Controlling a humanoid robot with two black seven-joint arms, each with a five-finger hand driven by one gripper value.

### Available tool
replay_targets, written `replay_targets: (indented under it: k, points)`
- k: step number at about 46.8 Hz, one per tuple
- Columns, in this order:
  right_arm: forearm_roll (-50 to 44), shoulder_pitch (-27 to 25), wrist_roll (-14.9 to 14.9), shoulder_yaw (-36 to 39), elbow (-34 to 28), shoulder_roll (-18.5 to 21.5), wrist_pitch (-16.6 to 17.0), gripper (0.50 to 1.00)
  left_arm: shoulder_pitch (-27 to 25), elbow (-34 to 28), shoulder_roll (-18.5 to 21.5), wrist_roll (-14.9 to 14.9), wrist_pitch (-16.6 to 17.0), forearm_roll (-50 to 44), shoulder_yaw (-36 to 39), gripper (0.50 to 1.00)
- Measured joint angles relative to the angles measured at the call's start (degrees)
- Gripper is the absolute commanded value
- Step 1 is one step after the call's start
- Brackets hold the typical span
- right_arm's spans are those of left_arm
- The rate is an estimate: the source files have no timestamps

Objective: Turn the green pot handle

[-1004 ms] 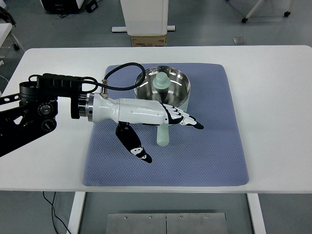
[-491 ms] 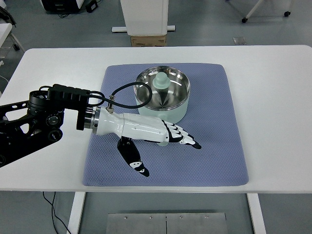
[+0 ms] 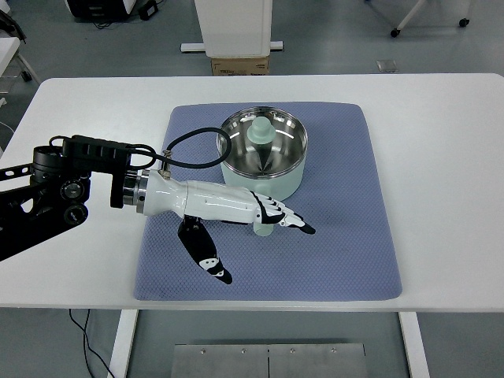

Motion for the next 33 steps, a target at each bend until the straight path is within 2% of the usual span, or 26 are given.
replay_targets:
  k: [1, 5, 17, 23, 33]
  points:
    - [0.0, 0.0, 0.0, 0.0, 0.0, 0.0, 0.0, 1.000, 0.1, 0.0, 0.1, -1.3, 0.1, -0.1, 0.0, 1.000]
    - [0.0, 0.0, 0.0, 0.0, 0.0, 0.0, 0.0, 1.000, 0.2, 0.3, 0.2, -2.9, 0.9, -0.3, 0.0, 1.000]
    - [0.0, 0.0, 0.0, 0.0, 0.0, 0.0, 0.0, 1.000, 0.8, 3.4, 1.1, -3.0, 3.0, -0.4, 0.1, 1.000]
    - [0.0, 0.0, 0.0, 0.0, 0.0, 0.0, 0.0, 1.000, 0.9, 4.4, 1.1, -3.0, 4.5, -3.5, 0.1, 1.000]
    - [0.0, 0.0, 0.0, 0.0, 0.0, 0.0, 0.0, 1.000, 0.9, 6.8, 0.2, -3.0, 4.8, -7.2, 0.2, 1.000]
